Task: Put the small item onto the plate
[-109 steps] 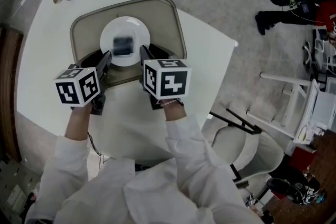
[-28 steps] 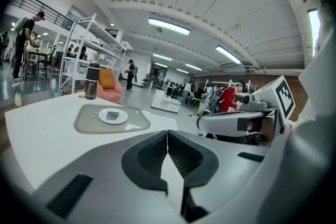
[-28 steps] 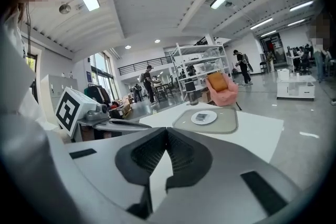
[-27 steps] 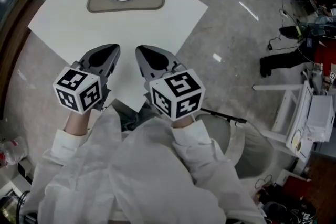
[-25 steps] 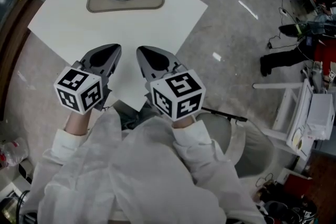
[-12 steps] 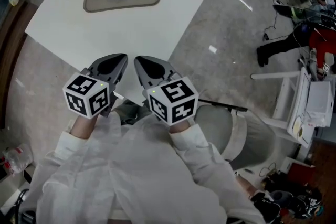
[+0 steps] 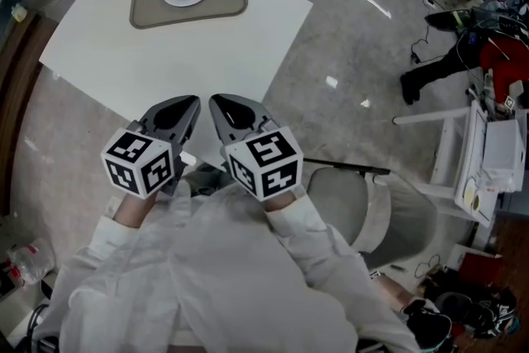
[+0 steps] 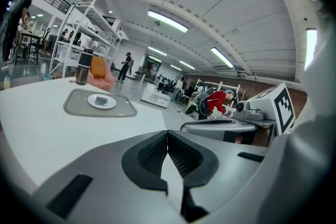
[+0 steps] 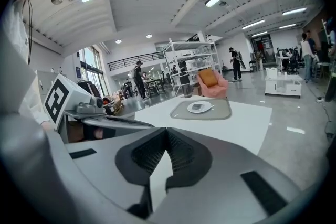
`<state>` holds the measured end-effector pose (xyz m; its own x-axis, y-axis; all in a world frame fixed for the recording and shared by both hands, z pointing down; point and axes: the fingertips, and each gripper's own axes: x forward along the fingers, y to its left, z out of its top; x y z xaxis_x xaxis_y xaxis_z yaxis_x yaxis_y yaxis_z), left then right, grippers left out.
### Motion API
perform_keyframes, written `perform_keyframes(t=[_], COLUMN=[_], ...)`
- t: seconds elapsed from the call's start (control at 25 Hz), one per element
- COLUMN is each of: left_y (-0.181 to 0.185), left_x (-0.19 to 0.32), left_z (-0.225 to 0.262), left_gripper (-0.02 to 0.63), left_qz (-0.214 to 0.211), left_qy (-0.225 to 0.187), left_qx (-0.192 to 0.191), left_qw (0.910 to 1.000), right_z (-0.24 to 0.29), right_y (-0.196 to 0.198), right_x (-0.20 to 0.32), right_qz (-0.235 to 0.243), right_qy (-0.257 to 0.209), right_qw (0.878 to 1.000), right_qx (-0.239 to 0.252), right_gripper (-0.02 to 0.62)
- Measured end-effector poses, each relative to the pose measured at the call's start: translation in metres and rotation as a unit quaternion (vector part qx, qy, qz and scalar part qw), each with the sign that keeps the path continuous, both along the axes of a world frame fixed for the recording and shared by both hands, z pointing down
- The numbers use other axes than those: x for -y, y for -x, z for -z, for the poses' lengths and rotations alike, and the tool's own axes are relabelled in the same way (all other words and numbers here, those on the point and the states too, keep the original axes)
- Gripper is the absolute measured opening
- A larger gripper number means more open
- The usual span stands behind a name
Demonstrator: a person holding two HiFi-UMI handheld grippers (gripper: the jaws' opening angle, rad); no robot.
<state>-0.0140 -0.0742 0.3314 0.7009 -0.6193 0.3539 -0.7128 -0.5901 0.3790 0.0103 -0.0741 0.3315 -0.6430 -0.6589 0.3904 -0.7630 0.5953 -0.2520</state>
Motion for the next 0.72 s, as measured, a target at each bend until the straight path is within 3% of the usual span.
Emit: perform_keyframes(t=[0.72], left_y=[0.004], left_x=[0.015], left_z=[0.005], left_gripper=[0.011], left_qz=[0.011], left_qy=[-0.012], left_qx=[-0.003], left_qw=[0.9999], right_z=[0.002], right_y=[0.001], right_x=[0.013], right_qz=[0.007], right_qy=[-0.017], right_qw=[1.0], right_qx=[-0.018], right_gripper=[0.015])
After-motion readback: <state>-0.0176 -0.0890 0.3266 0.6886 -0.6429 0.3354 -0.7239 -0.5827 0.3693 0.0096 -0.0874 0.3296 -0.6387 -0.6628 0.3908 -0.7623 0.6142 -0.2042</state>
